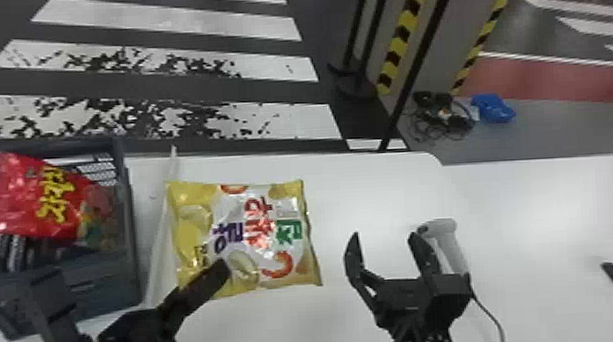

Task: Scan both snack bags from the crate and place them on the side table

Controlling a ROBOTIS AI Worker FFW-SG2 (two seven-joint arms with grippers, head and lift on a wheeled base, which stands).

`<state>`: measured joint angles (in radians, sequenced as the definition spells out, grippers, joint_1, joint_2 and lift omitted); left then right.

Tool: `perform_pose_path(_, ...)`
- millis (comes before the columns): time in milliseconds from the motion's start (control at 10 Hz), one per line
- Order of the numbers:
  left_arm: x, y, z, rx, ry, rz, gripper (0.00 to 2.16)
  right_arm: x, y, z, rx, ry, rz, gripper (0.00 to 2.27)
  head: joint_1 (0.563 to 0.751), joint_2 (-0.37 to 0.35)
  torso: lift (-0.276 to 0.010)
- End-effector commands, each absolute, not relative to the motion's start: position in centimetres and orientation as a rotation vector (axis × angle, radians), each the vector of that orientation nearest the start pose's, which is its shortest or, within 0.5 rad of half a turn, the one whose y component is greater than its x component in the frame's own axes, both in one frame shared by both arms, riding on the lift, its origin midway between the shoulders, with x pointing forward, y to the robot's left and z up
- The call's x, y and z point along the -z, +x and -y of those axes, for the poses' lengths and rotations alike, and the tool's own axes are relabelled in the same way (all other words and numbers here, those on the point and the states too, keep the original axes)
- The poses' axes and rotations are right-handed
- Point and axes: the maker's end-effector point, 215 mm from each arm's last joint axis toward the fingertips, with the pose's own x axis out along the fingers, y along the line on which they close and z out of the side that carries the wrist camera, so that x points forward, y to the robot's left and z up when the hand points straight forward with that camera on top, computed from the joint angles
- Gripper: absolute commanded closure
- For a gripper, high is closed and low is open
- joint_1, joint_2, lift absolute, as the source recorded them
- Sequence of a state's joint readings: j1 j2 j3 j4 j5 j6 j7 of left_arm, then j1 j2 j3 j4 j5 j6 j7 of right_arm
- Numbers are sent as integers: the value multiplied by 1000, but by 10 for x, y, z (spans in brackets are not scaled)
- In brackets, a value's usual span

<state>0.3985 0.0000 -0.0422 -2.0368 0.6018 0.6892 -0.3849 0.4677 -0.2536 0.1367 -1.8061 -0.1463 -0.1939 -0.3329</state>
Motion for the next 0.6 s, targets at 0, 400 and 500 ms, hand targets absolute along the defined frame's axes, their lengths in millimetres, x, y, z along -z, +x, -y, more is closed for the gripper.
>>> perform_pose_path(0,425,390,-16,636,-696,-523,2145,403,434,275,141,-35,-65,117,695,-296,-95)
perform_pose_path(400,485,407,12,644,-693,-587,2142,402,433,278,141,-35,-64,117,695,-350,-95)
perform_pose_path(500,495,408,17,647,-693,-610,1673,401,433,278,140,-35,-63,117,695,-350,-95)
